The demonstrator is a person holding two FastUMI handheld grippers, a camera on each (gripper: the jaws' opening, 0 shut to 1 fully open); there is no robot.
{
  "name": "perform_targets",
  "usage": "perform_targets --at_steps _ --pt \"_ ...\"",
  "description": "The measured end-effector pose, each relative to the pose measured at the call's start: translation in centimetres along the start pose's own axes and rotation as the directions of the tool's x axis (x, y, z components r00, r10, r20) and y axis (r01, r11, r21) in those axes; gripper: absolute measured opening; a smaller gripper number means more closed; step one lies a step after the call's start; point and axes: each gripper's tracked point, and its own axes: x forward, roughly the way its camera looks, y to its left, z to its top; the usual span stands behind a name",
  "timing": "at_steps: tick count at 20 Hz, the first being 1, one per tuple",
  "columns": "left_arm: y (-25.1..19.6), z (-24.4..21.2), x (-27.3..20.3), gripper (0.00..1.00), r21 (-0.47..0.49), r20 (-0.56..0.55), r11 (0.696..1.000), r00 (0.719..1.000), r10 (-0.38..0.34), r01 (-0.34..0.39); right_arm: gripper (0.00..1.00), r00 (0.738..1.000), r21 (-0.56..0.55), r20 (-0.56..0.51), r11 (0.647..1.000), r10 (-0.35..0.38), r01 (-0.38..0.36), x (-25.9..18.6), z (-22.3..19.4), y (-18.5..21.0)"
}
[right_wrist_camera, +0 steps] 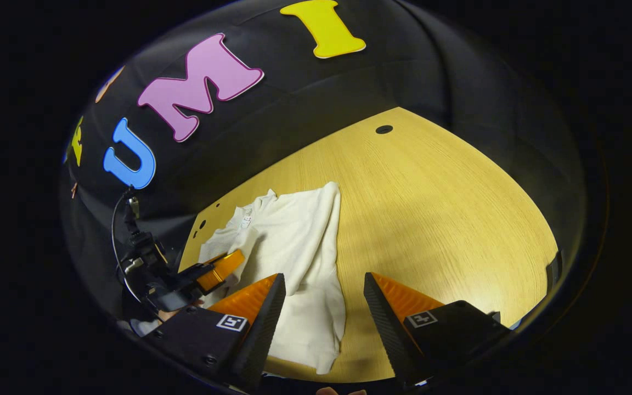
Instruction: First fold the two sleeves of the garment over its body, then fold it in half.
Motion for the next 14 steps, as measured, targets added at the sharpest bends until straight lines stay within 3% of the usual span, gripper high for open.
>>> perform_targets --at_steps 1,2,3,5,6,7,14 --pt "-0.5 -0.2 0.1 0.29 0.002 -0.002 1.0 1.0 -0.011 0.011 0.89 1.0 -0.001 -0.005 1.0 -0.001 0.001 0.1 -0.1 -0.3" --pt "-0.8 -0.1 0.2 0.27 0.013 0.005 1.0 1.0 -0.013 0.013 0.89 1.0 -0.002 -0.011 1.0 -0.002 0.002 0.2 -0.2 -0.4" --pt "-1.3 -0.1 0.4 0.58 0.026 0.01 0.999 1.0 -0.019 0.019 0.89 1.0 -0.001 -0.015 1.0 -0.002 0.002 0.4 -0.3 -0.4" --pt "-1.9 -0.3 0.4 0.71 0.055 0.008 0.998 1.0 -0.018 0.018 0.89 1.0 0.0 -0.024 1.0 -0.001 0.001 0.6 -0.6 -0.4" --pt "-2.2 -0.7 0.3 0.66 0.064 -0.002 0.998 1.0 -0.022 0.022 0.89 1.0 0.001 -0.028 1.0 0.0 0.0 0.7 -0.7 -0.3" --pt "-2.5 -1.0 0.2 0.77 0.071 -0.012 0.997 1.0 -0.027 0.028 0.89 1.0 0.0 -0.03 1.0 0.0 0.0 0.8 -0.9 -0.2" --pt "-2.7 -0.9 -3.7 0.79 0.085 0.001 0.994 0.997 -0.075 0.075 0.89 0.999 -0.043 -0.026 0.999 -0.024 0.023 0.2 -2.5 0.6"
